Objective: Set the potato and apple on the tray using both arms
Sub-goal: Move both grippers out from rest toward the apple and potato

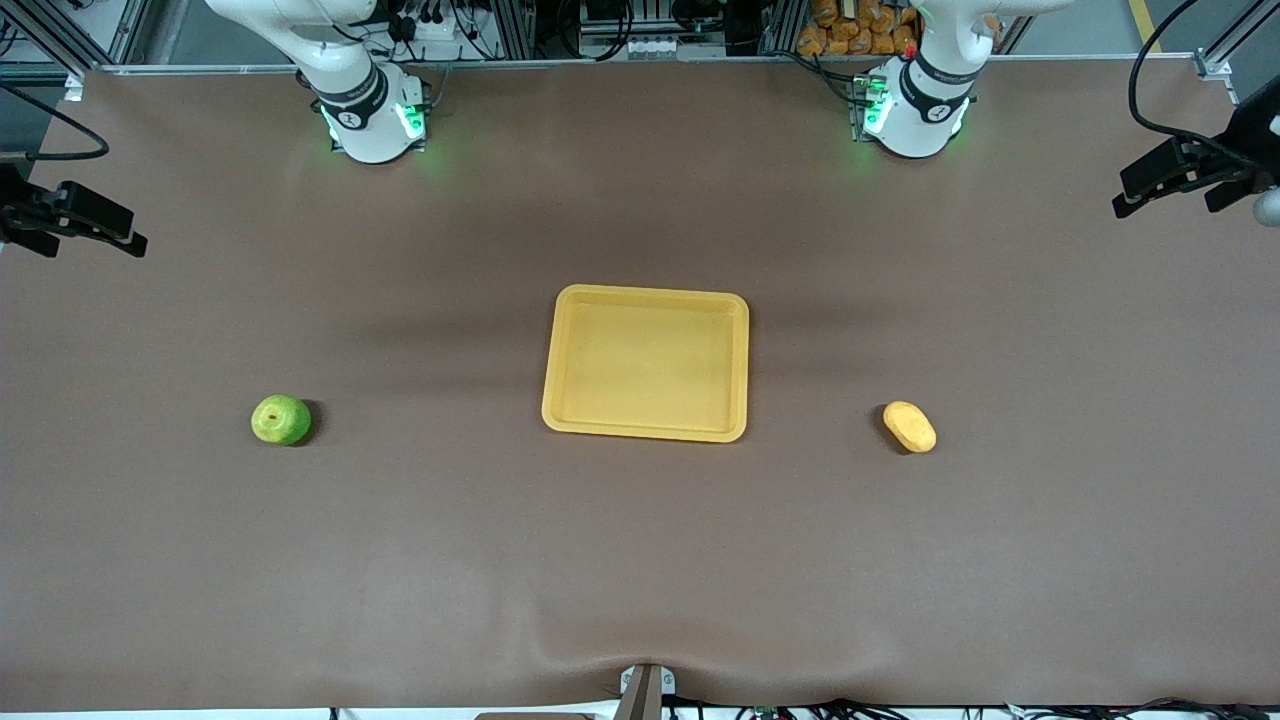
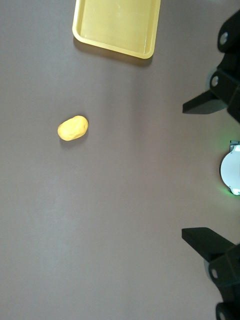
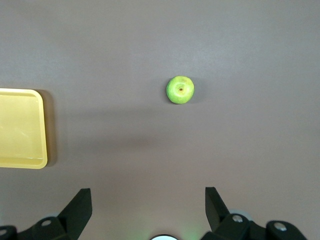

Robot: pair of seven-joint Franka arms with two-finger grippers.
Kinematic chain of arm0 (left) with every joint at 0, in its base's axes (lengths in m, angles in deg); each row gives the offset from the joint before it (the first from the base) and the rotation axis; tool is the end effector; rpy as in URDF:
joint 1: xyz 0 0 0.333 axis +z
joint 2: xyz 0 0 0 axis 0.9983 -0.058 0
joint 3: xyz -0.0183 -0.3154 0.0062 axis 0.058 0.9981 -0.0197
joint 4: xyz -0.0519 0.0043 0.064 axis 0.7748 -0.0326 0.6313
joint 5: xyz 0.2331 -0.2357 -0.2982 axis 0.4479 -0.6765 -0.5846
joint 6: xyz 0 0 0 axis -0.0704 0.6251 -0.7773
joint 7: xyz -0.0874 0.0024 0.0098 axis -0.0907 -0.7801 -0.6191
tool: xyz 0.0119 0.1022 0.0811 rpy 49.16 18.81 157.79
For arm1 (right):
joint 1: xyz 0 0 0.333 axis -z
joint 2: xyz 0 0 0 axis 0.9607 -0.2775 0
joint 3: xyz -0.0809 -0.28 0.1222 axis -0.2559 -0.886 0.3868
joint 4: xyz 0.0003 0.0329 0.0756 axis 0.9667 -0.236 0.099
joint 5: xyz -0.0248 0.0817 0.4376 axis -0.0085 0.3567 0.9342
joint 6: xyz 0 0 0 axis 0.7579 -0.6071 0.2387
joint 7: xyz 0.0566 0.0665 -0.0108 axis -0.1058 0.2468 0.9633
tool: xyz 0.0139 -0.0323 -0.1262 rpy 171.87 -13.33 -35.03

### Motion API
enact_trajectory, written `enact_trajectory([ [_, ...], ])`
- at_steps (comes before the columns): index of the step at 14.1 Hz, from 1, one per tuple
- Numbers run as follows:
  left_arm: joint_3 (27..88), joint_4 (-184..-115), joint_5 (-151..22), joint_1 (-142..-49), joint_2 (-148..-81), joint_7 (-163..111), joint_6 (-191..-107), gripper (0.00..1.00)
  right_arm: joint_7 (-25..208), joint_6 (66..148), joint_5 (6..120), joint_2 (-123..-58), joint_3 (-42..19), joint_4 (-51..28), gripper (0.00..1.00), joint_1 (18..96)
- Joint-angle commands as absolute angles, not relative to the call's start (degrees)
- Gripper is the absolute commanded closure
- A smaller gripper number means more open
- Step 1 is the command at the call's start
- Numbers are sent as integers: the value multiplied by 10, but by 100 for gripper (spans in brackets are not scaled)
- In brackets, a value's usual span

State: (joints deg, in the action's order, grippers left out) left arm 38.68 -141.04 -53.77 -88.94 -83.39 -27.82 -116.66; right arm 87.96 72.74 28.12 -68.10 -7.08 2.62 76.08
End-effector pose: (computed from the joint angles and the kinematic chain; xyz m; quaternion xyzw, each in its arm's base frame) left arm 0.5685 -0.0133 0.6429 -0.9995 -0.0258 0.0028 0.0153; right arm 0.5951 -0.0267 0.6274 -0.9991 0.0114 0.0358 0.0206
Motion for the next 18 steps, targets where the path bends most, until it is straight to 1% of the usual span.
enact_trajectory([
  [1, 386, -1393, -548, -890, -847, -290, -1157, 0, 884, 718, 283, -683, -71, 34, 0, 766],
  [11, 388, -1392, -548, -886, -867, -288, -1155, 0, 881, 710, 284, -683, -73, 35, 0, 767],
  [18, 388, -1391, -548, -887, -936, -285, -1171, 0, 881, 710, 285, -684, -73, 36, 0, 768],
])
